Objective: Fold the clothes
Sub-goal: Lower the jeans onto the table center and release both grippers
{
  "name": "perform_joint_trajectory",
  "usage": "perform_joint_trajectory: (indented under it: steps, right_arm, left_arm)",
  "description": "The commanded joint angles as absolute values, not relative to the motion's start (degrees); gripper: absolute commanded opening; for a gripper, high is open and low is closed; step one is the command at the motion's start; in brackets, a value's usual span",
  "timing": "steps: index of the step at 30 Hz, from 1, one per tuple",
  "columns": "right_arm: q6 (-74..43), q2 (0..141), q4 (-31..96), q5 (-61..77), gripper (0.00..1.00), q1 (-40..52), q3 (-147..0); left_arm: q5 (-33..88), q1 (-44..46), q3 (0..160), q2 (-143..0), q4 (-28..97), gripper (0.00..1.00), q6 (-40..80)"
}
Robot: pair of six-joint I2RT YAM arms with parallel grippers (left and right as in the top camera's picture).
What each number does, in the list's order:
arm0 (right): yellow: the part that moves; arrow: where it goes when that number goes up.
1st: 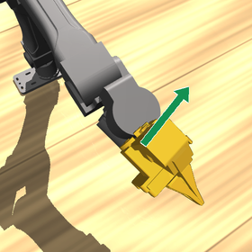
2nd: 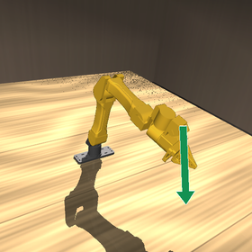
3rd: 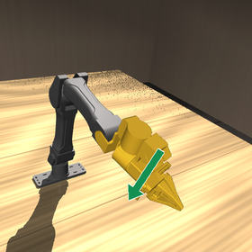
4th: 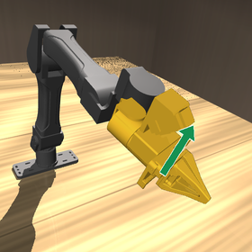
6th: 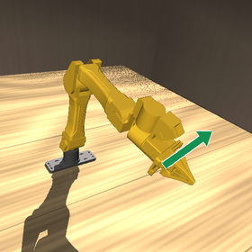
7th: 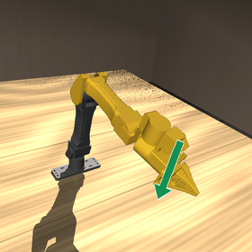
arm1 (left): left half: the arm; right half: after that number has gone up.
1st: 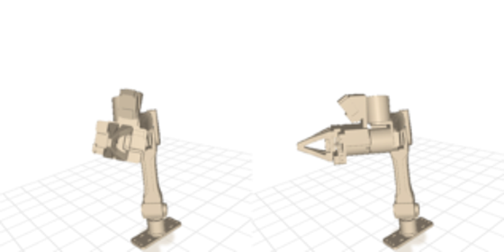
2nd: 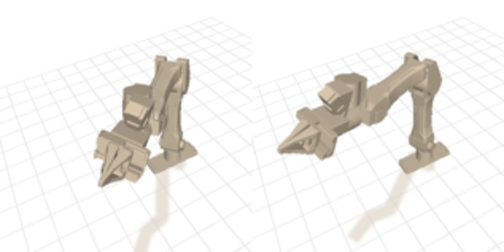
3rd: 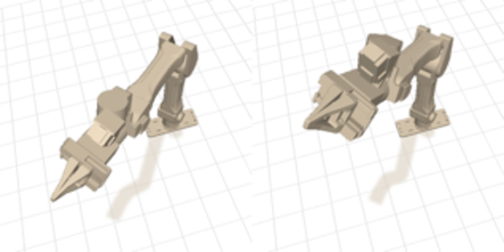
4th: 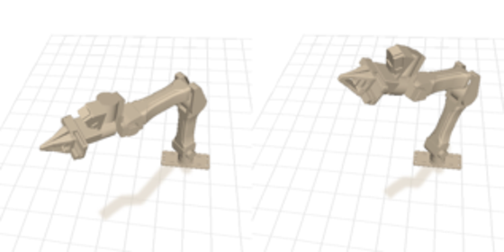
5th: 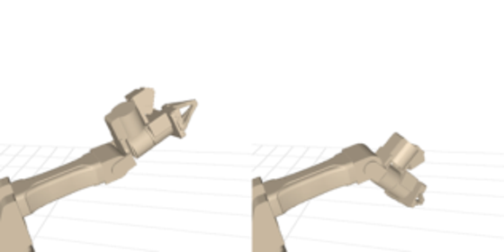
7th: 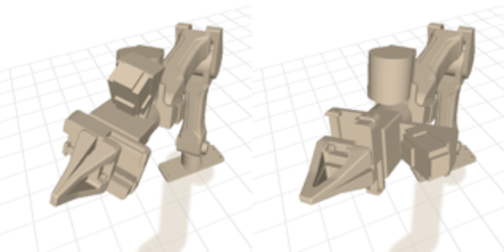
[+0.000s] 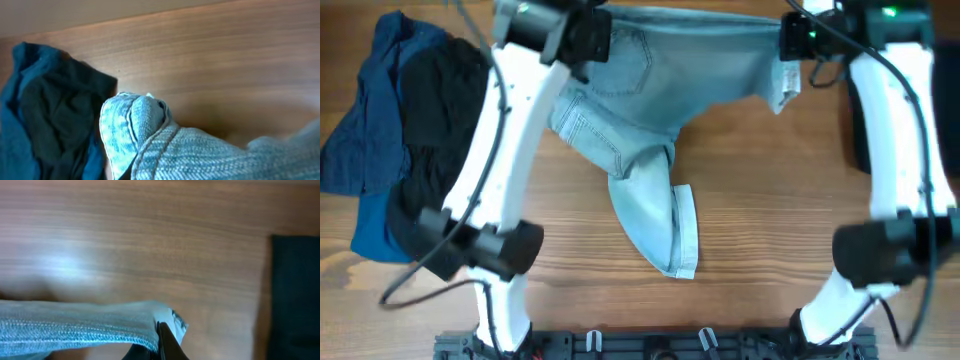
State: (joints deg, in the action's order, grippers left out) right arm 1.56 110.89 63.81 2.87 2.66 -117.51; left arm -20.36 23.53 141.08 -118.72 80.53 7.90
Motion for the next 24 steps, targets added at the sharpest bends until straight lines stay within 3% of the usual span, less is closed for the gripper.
perform_joint_trajectory:
  steps: [1,10,12,13,14,16,17,18,24]
  right_arm:
    - [1.13,118.80,59.99,1.63,0.04,1.04,-117.64]
    - [0.93,130.91,42.63,1.58,0.04,1.04,-117.64]
    - [-0.19,132.00,38.61,1.56,0.04,1.04,-117.64]
    - [-0.21,132.88,36.01,1.58,0.19,1.04,-117.64]
    - [-0.21,133.19,33.91,1.58,0.61,1.06,-117.64]
    - [-0.19,133.67,30.28,1.56,0.99,1.10,-117.64]
    - [-0.25,133.67,29.10,1.56,1.00,1.10,-117.64]
    - [-0.67,133.51,28.21,1.56,1.00,1.10,-117.75]
    - [-1.67,129.34,30.83,1.85,1.00,0.89,-118.50]
  left_arm:
    - [-24.08,20.58,142.52,-125.05,76.99,0.04,9.67]
    - [-24.08,15.68,142.52,-135.81,64.12,0.04,9.67]
    - [-24.08,14.90,142.52,-136.99,60.60,0.13,9.67]
    - [-24.10,14.55,142.52,-137.62,58.59,0.31,9.65]
    - [-24.14,14.15,142.52,-138.17,55.77,0.44,9.41]
    - [-24.12,13.54,142.52,-138.54,52.29,0.84,9.45]
    - [-24.10,13.17,142.52,-138.56,50.48,0.96,9.45]
    - [-24.10,12.75,142.52,-138.54,48.34,1.00,9.43]
    - [-24.12,11.97,142.52,-136.42,47.00,1.00,8.51]
